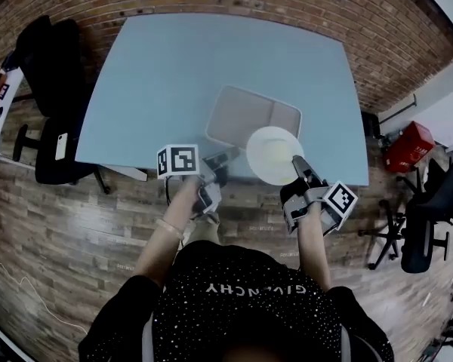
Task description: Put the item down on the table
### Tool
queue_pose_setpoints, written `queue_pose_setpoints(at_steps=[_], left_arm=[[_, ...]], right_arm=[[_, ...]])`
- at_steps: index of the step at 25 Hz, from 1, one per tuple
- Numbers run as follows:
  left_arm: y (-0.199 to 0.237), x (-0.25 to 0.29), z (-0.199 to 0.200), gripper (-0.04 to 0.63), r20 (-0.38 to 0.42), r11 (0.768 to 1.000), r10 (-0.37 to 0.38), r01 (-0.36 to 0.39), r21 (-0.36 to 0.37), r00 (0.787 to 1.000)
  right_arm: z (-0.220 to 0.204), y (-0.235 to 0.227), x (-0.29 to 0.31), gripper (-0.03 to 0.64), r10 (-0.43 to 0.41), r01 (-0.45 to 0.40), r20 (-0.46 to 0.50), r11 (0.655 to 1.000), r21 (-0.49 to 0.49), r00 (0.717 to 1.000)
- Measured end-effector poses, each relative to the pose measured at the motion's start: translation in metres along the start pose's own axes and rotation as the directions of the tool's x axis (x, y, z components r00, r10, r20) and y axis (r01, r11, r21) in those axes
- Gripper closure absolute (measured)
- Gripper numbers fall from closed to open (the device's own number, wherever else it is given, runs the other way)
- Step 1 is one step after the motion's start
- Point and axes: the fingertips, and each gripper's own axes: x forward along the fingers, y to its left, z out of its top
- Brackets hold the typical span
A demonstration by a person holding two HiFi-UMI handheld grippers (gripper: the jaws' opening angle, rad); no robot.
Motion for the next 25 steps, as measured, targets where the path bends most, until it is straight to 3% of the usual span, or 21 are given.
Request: queue_pose_setpoints(at_steps=[5,11,15,21,25], left_arm=[[0.042,0.036,0.089,0.575,0.055,1.000,0.016,-0.016,-0.001,0.998],[0.103,0.054,0.158,0.575,0.116,0.994,0.113,-0.110,-0.026,0.987],[0.125,0.054,0.171,0.575,0.129,0.986,0.166,-0.163,-0.033,0.978],[0.132,0.056,0.179,0.575,0.142,0.981,0.191,-0.182,-0.075,0.971],[0.134,0.058,0.183,0.575,0.135,0.978,0.203,-0.195,-0.068,0.970]], right_arm=[[0.008,-0.027,0.092,0.591,-0.046,0.046,0.019,0.999,0.026,0.999],[0.019,-0.068,0.172,0.591,-0.112,0.113,0.032,0.994,-0.015,0.993],[0.013,-0.089,0.199,0.591,-0.158,0.157,-0.009,0.986,-0.052,0.987],[0.003,-0.081,0.237,0.591,-0.119,0.111,-0.073,0.989,-0.101,0.990],[0.001,-0.083,0.255,0.591,-0.180,0.155,-0.106,0.965,-0.213,0.978]])
